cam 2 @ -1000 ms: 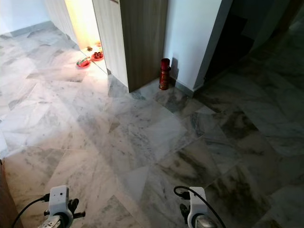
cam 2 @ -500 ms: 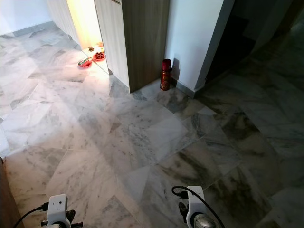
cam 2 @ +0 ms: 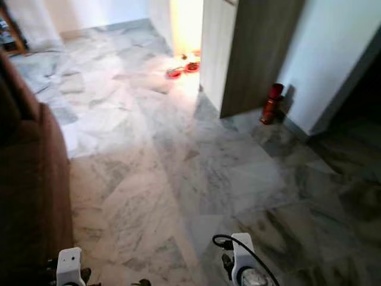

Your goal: Move the pillow to the sofa from floor

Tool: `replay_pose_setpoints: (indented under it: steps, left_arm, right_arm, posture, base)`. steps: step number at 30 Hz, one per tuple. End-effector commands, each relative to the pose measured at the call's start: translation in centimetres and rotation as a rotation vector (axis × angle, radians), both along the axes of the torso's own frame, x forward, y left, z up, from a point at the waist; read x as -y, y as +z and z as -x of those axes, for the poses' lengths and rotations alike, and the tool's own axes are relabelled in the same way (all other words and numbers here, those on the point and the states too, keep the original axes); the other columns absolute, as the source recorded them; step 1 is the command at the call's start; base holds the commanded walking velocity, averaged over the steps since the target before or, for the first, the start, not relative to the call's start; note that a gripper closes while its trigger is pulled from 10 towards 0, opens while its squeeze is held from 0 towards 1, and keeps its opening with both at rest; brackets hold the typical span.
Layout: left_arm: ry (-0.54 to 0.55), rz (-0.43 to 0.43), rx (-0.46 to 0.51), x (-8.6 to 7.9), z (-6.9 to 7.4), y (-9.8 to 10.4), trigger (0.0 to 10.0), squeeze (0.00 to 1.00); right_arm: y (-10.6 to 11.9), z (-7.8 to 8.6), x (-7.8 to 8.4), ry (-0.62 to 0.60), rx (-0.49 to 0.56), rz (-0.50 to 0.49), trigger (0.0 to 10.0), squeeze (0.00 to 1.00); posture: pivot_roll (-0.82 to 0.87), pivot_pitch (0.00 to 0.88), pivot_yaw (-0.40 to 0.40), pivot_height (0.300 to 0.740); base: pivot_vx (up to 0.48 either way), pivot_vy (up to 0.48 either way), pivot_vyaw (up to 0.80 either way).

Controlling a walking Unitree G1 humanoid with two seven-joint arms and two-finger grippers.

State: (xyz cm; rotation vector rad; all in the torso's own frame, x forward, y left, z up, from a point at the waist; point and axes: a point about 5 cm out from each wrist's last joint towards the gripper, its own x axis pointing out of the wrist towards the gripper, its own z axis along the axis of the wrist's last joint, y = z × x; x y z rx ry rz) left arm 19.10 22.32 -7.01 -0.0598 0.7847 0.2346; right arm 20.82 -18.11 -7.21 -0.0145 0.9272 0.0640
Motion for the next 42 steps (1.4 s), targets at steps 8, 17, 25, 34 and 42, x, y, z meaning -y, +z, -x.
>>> replay_pose_setpoints:
  steps: [8,17,25,34,42]
  left_arm:
    - [0.0,-0.007,-0.048,-0.15,1.03,-0.57,10.0,0.0]
    - [0.013,-0.01,-0.059,-0.31,1.24,-0.65,10.0,0.0]
    - [0.034,-0.011,-0.06,-0.5,1.54,-0.74,10.0,0.0]
    - [0.046,-0.02,-0.049,-0.61,1.28,-0.57,10.0,0.0]
    - [0.059,-0.02,-0.038,-0.69,1.14,-0.46,10.0,0.0]
  right_arm:
    - [-0.23,0.43,0.1,0.005,-0.014,0.008,10.0,0.0]
    - [-0.17,0.32,0.17,-0.002,-0.011,0.01,10.0,0.0]
    - [-0.23,0.42,0.12,0.013,-0.018,0.014,10.0,0.0]
    - [-0.24,0.41,0.01,0.009,-0.02,0.006,10.0,0.0]
    - [-0.22,0.37,-0.06,-0.006,-0.016,-0.009,10.0,0.0]
  posture:
    - [0.13,0.094,-0.024,0.74]
    - [0.12,0.106,-0.016,0.74]
    - [0.12,0.112,-0.018,0.74]
    - [0.12,0.117,-0.021,0.74]
    - [0.12,0.124,-0.021,0.74]
  base:
    - [0.0,0.0,0.8]
    - [0.0,0.0,0.8]
    - [0.0,0.0,0.8]
    - [0.0,0.0,0.62]
    - [0.0,0.0,0.0]
